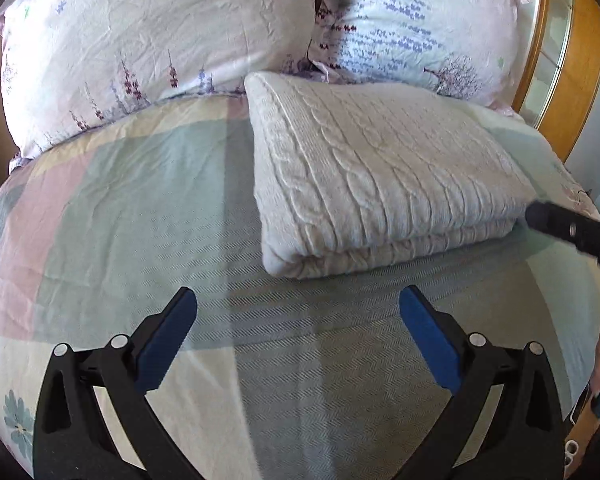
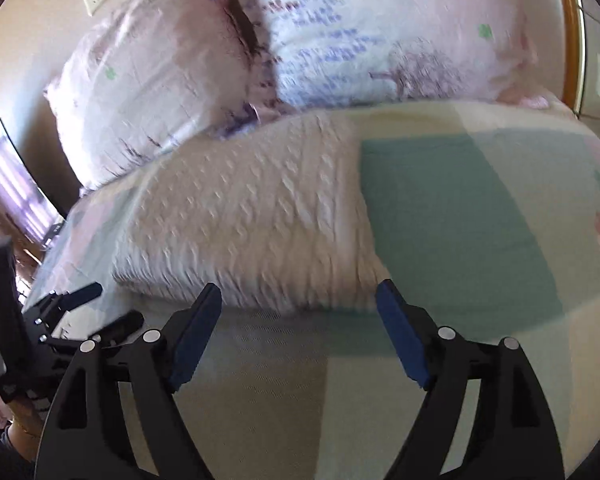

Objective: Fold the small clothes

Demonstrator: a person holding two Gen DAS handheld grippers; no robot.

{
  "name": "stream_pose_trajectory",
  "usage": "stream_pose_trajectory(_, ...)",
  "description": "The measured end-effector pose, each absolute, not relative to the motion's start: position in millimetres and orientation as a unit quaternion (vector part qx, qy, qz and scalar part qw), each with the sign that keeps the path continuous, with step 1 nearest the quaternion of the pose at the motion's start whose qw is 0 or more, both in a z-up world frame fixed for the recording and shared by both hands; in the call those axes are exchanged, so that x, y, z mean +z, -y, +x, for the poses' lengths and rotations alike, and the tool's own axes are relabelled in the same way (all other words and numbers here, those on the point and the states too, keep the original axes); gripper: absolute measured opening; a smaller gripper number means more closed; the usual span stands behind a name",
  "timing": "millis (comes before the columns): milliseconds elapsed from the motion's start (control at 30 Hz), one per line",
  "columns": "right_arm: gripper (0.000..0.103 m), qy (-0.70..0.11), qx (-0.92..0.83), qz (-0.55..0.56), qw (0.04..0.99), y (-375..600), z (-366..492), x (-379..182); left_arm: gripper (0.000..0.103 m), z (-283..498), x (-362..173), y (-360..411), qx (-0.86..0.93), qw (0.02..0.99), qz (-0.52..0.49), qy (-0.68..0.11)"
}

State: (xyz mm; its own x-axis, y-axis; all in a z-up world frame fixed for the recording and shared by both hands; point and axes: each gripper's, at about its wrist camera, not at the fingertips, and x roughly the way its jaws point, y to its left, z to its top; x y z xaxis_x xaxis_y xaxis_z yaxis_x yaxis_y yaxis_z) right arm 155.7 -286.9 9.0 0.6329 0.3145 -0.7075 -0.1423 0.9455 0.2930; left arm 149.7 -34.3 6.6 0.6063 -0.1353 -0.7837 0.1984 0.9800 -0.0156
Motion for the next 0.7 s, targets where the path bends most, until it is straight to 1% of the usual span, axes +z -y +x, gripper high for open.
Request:
stream_pose_trajectory(100, 0.081, -0.434, 0.115, 0.091, 0.889, 281, 153, -1, 0.101, 150, -1, 41, -0.079, 0.89, 0.056, -0.445)
stream_pose_trajectory(167, 0.084, -0.431, 0.107, 0.07, 0.893, 277, 147, -1, 0.101, 149, -2, 44, -0.073, 0.892, 0.067, -0.442)
stream_pose_trajectory(233, 0.091, -0.434, 0.104, 0.051, 0.894, 268, 148, -3, 0.101, 149, -3, 43, -0.074, 0.891, 0.061, -0.445)
stream_pose_trajectory(367, 0.095, -0.434, 0.079, 0.001, 0.897, 252, 145, -8, 0.101, 149, -3, 42, -0.074, 0.89, 0.058, -0.447)
stream_pose_trajectory(433, 0.101, -0.44, 0.072, -0.018, 0.895, 246, 146, -10, 0.101, 150, -3, 41, -0.075, 0.889, 0.056, -0.448)
stream_pose_trajectory(467, 0.102, -0.442, 0.069, -0.016, 0.894, 247, 146, -11, 0.101, 150, -3, 41, -0.075, 0.889, 0.056, -0.448)
stream_pose_trajectory(700, 0.102, -0.445, 0.066, -0.012, 0.893, 250, 146, -13, 0.101, 150, -2, 41, -0.076, 0.889, 0.055, -0.448)
